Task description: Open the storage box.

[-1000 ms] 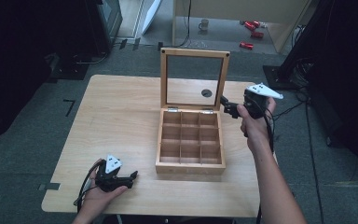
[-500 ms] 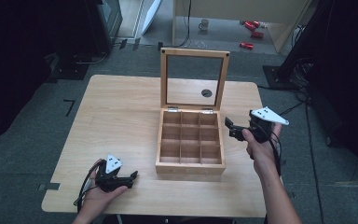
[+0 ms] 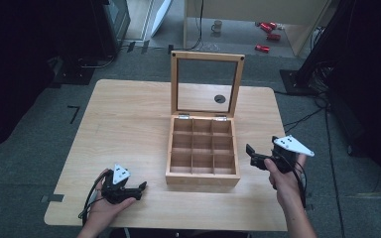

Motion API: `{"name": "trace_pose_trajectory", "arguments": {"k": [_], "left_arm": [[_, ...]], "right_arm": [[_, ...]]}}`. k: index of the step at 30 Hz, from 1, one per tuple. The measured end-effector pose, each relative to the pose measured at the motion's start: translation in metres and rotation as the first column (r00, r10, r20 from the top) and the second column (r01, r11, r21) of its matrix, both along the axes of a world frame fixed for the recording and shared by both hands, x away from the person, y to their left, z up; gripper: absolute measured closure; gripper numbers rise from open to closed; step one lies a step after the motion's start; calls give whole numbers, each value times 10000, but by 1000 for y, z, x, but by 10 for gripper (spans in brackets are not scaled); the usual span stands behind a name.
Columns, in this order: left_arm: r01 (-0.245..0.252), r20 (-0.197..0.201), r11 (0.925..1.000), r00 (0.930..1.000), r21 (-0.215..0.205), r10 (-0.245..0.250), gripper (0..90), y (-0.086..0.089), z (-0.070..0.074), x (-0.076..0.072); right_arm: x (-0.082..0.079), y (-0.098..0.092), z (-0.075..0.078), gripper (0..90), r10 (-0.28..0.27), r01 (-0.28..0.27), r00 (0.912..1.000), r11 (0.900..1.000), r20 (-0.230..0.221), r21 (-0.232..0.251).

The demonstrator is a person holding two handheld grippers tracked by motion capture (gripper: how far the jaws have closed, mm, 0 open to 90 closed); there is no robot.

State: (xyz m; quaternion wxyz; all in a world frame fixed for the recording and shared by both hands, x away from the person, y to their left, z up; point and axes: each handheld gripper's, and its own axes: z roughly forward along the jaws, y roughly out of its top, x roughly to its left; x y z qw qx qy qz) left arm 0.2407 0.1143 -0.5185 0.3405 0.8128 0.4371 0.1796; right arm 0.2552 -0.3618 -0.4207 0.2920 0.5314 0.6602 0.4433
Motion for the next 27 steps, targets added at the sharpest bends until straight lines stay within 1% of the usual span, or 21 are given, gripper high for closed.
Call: {"name": "trace_pose_trajectory", "arguments": {"k": [9, 10, 11, 14, 17, 18, 20, 21, 22, 23, 27], "left_arm": [[-6, 27, 10000, 10000, 12, 6, 141, 0, 0, 0], [-12, 22, 10000, 10000, 7, 12, 141, -1, 0, 0], [-13, 21, 10000, 10000, 9, 13, 141, -1, 0, 0], [-19, 17, 10000, 10000, 5, 19, 141, -1, 0, 0], [-21, 19, 10000, 10000, 6, 21, 141, -1, 0, 0], [-13, 29, 10000, 10000, 27, 13, 141, -1, 0, 0], [-12, 29, 10000, 10000, 44, 12, 141, -1, 0, 0], [-13, 27, 10000, 10000, 47, 12, 141, -1, 0, 0], [-14, 27, 10000, 10000, 41, 14, 141, -1, 0, 0], [-14, 29, 10000, 10000, 45, 14, 141, -1, 0, 0], [-20, 29, 10000, 10000, 58, 20, 142, -1, 0, 0]], "right_arm": [[-22, -21, -28, 11, -568, 573, 9977, 9983, -373, 117], [-28, -27, -35, 11, -715, 725, 9963, 9972, -467, 186], [-28, -27, -35, 11, -715, 725, 9963, 9972, -467, 186], [-37, -36, -44, 11, -893, 909, 9940, 9956, -627, 234], [-45, -42, -53, 11, -1030, 1044, 9913, 9944, -816, 137], [-50, -45, -59, 11, -1106, 1116, 9887, 9937, -1008, 44], [-51, -46, -61, 11, -1123, 1132, 9877, 9936, -1086, 22], [-54, -47, -64, 11, -1139, 1146, 9868, 9934, -1151, -4], [-58, -50, -70, 11, -1200, 1204, 9848, 9927, -1258, -49], [-58, -50, -70, 11, -1200, 1204, 9848, 9927, -1258, -49], [-65, -54, -83, 11, -1315, 1286, 9783, 9913, -1604, -281]]}}
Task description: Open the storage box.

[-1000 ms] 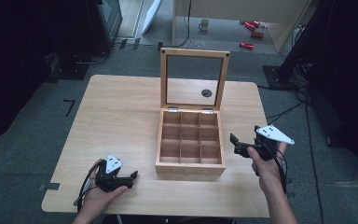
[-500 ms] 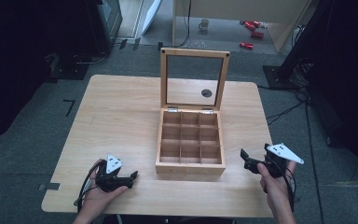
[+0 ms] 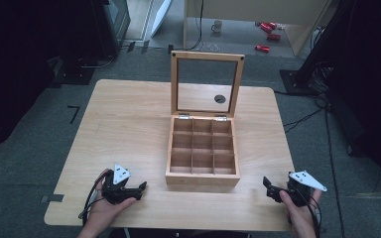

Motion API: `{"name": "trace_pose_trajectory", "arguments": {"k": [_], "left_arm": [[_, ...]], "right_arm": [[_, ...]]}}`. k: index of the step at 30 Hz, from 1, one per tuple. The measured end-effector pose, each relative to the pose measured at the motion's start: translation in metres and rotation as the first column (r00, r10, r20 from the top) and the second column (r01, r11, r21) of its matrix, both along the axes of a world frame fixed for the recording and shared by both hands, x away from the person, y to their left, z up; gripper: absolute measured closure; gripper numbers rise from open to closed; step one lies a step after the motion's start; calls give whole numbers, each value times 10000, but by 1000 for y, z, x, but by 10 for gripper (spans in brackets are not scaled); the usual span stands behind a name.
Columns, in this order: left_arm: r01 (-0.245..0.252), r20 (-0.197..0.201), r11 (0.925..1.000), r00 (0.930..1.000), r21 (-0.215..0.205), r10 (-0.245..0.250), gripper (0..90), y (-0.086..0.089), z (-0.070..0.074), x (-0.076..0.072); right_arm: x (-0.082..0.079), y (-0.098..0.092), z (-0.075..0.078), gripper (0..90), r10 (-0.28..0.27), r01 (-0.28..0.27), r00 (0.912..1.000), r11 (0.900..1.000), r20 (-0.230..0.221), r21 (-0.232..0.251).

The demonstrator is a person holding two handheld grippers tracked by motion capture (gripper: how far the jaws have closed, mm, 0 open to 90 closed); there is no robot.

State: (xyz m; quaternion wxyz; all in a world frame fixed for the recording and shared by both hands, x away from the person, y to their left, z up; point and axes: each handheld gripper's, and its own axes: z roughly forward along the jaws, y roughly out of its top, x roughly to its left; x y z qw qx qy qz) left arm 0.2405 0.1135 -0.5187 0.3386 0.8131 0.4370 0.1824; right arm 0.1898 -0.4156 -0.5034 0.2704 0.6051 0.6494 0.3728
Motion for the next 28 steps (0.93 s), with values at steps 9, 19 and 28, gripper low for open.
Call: {"name": "trace_pose_trajectory", "arguments": {"k": [9, 19, 28], "left_arm": [[-1, 6, 10000, 10000, -3, 1, 142, 0, 0, 0], [73, 4, 10000, 10000, 32, -73, 142, -1, 0, 1], [-109, 42, 9999, 9999, 112, 108, 142, -3, 0, 0]], "right_arm": [[-5, 2, -22, 12, -91, 23, 9927, 9984, -1205, -562], [-1, 7, -23, 6, -330, 194, 9880, 9957, -1509, -910], [-1, 7, -23, 5, -332, 196, 9879, 9957, -1515, -902]]}}
